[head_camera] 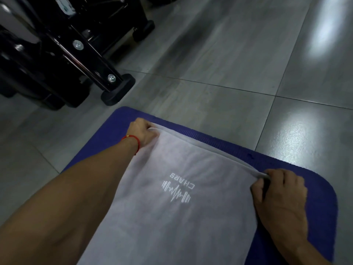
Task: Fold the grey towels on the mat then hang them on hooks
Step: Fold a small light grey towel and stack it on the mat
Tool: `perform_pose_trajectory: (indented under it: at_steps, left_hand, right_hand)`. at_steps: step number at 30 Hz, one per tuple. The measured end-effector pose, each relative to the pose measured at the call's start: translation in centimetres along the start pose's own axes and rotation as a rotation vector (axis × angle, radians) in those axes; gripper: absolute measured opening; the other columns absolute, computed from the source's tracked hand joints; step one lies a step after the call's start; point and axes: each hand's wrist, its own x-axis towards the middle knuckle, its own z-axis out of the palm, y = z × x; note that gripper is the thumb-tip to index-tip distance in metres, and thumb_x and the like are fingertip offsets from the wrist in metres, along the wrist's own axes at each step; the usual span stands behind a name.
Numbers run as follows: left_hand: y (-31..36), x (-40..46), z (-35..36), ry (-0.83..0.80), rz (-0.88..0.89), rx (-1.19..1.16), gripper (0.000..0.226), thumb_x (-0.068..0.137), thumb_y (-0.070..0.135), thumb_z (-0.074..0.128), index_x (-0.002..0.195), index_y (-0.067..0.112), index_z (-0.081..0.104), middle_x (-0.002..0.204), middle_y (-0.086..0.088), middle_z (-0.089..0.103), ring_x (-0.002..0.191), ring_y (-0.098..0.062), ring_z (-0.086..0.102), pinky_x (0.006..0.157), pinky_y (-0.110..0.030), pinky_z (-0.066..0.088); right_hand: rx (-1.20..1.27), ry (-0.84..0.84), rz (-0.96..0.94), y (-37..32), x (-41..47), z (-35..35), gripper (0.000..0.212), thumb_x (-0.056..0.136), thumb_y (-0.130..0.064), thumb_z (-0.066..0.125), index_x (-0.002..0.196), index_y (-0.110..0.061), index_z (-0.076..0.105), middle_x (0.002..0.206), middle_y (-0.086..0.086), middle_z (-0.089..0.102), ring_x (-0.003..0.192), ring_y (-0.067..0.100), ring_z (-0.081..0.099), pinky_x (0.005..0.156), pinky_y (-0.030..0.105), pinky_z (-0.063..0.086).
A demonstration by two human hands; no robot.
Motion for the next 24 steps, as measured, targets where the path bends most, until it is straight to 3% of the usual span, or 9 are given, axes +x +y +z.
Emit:
perform_pose_trajectory:
  at_steps: [4,7,11,14,16,18,20,24]
  left_hand:
    - [-1.2,-3.6,-2.0,0.106,0.169,-0.113,0.015,0.087,0.02,0.078,0.102,0.02,0.08,0.095,0.005,0.076,0.096,-0.011,0.069,0.092,-0.031,0.056]
    - [-2.5,-7.3,-4.5,0.133,0.248,-0.162,0.014,0.087,0.023,0.079,0.1,0.023,0.08,0.091,0.011,0.076,0.091,-0.003,0.069,0.089,-0.029,0.057]
    - [-4.2,-13.2,-8.7,0.114,0.301,-0.173,0.013,0.093,0.027,0.071,0.102,0.024,0.08,0.094,0.015,0.075,0.091,0.001,0.068,0.086,-0.027,0.056]
    - [-5.8,-17.1,-11.0,0.091,0.326,-0.168,0.014,0.093,0.025,0.071,0.104,0.025,0.08,0.097,0.019,0.074,0.092,0.006,0.067,0.086,-0.021,0.055]
    - [-7.3,-20.0,-12.9,0.124,0.316,-0.209,0.014,0.091,0.024,0.073,0.104,0.025,0.08,0.097,0.02,0.075,0.093,0.008,0.067,0.085,-0.018,0.054]
    - [-9.4,-22.9,-15.1,0.224,0.284,-0.238,0.015,0.09,0.026,0.075,0.103,0.026,0.08,0.096,0.019,0.075,0.092,0.011,0.066,0.085,-0.013,0.052]
    - [-11.7,-26.3,-17.7,0.327,0.24,-0.267,0.015,0.088,0.025,0.076,0.102,0.027,0.079,0.093,0.019,0.075,0.088,0.013,0.066,0.081,-0.008,0.052]
    - [-16.6,-34.7,-23.7,0.525,0.156,-0.401,0.016,0.086,0.02,0.078,0.099,0.029,0.078,0.083,0.025,0.074,0.079,0.009,0.068,0.07,-0.006,0.052]
  right_hand:
    - [-0.01,-0.036,-0.034,-0.3,0.0,-0.5,0.009,0.091,-0.014,0.065,0.098,-0.01,0.062,0.09,0.01,0.06,0.086,0.03,0.048,0.076,0.047,0.039]
    - [0.027,-0.07,-0.067,-0.4,-0.1,-0.6,0.004,0.096,-0.013,0.059,0.099,-0.016,0.059,0.092,0.002,0.059,0.087,0.021,0.047,0.082,0.039,0.033]
    - [0.042,-0.158,-0.029,-1.0,-0.2,-1.5,0.02,0.094,-0.002,0.056,0.108,-0.014,0.063,0.1,0.009,0.064,0.097,0.03,0.054,0.085,0.04,0.03]
    - [0.131,-0.164,0.107,-2.8,0.1,-3.4,0.03,0.09,-0.001,0.06,0.117,-0.01,0.067,0.106,0.014,0.068,0.104,0.038,0.06,0.091,0.05,0.043]
    - [0.251,-0.126,0.074,-4.6,0.1,-5.5,0.017,0.091,-0.007,0.055,0.09,-0.014,0.07,0.081,0.008,0.068,0.083,0.035,0.064,0.071,0.042,0.05]
    - [0.404,-0.15,-0.031,-7.3,0.4,-7.7,0.023,0.093,-0.013,0.056,0.072,-0.018,0.063,0.064,0.001,0.06,0.064,0.025,0.059,0.054,0.031,0.042]
    - [0.515,-0.197,-0.099,-10.5,0.7,-10.5,0.022,0.095,-0.018,0.062,0.073,-0.019,0.064,0.066,0.0,0.061,0.064,0.022,0.056,0.057,0.033,0.042]
    - [0.742,-0.325,-0.163,-18.6,0.7,-17.0,0.008,0.095,-0.02,0.07,0.089,-0.019,0.074,0.08,0.003,0.072,0.071,0.02,0.063,0.065,0.036,0.056]
